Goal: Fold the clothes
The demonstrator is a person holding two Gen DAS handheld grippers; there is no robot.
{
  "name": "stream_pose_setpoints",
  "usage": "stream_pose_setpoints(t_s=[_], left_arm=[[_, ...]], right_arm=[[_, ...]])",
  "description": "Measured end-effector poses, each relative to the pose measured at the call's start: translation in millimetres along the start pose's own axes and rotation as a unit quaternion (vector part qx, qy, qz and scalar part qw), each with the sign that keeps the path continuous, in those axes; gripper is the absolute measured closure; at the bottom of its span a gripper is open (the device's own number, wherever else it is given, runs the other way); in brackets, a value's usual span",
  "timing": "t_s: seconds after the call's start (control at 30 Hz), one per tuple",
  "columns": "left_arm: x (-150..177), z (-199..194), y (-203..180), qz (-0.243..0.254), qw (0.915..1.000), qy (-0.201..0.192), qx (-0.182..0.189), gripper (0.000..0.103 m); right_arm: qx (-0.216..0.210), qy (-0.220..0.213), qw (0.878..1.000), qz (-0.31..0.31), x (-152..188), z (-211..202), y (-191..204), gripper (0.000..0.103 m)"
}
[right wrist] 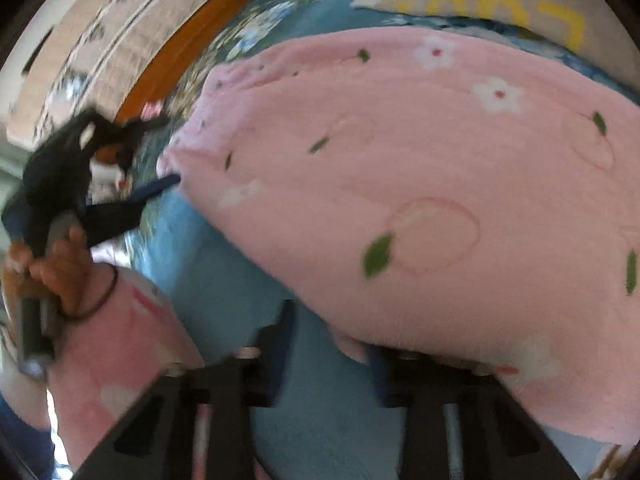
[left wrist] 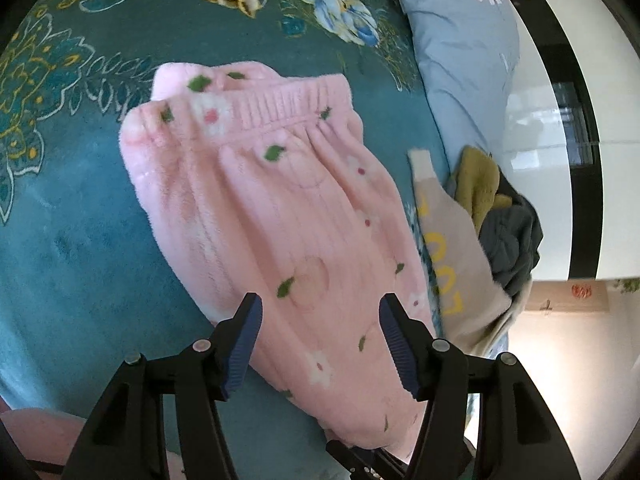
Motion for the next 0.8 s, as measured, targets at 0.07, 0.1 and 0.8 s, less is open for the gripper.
stream_pose_setpoints(t_s=[0.07, 0.1, 0.8], left_arm=[[1.3, 5.4, -2.8, 0.007, 0.9999, 0.009, -0.002, 0.041], [2.6, 7.3, -3.4, 0.01, 0.9998, 0.014, -0.004, 0.041], [117.7, 84.0, -118.6, 0.28, 0.9418, 0.186, -0.001, 0.041]], right_arm=[[-0.007, 0.022, 1.0, -0.019, 15.1, 0.3, -0.1, 0.087], [-0.007, 0.026, 0.999, -0.022, 18.6, 1.4, -0.8, 0.088], [0.057, -0.117, 0.98, 0.15, -1.7, -128.0, -128.6, 0.085]])
Point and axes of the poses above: each gripper's, at about its wrist camera, not at the fingertips, and z roughly the way its jaws point, y to its left, x to its underside, the point moved 9 cm from there along z, roughly the way its jaws point, and after that the axes turned 13 degrees about z, right-handed, at the moved point
